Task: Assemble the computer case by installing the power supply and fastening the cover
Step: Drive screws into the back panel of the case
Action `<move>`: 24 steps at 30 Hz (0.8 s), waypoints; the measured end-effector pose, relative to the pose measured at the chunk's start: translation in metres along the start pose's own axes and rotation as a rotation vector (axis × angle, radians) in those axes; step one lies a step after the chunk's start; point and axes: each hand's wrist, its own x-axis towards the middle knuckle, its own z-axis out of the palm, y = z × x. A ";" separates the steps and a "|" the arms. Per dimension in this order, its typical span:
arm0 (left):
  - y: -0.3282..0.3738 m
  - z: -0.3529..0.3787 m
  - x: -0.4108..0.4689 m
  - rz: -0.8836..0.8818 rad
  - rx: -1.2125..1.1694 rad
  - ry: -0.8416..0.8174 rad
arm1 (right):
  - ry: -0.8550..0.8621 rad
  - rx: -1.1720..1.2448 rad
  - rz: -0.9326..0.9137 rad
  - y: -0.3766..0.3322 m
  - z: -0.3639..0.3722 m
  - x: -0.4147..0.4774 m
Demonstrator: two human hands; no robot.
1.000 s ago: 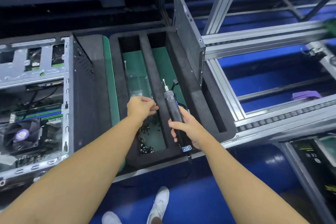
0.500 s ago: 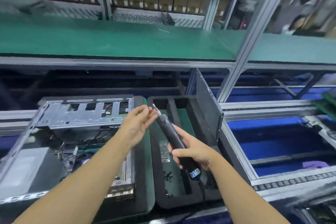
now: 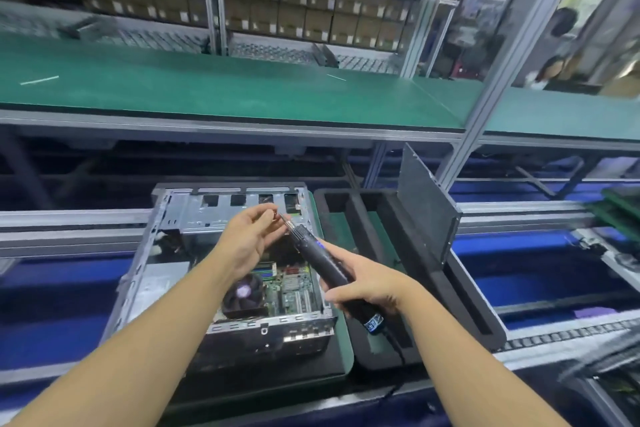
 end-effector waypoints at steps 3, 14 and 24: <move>0.011 -0.016 -0.010 0.000 0.075 -0.026 | 0.010 -0.038 0.026 -0.008 0.019 0.002; 0.041 -0.033 -0.027 0.014 0.589 -0.130 | 0.111 -0.138 0.074 -0.015 0.051 -0.007; 0.044 -0.037 -0.030 0.067 0.943 -0.178 | 0.171 -0.337 0.086 -0.014 0.065 -0.012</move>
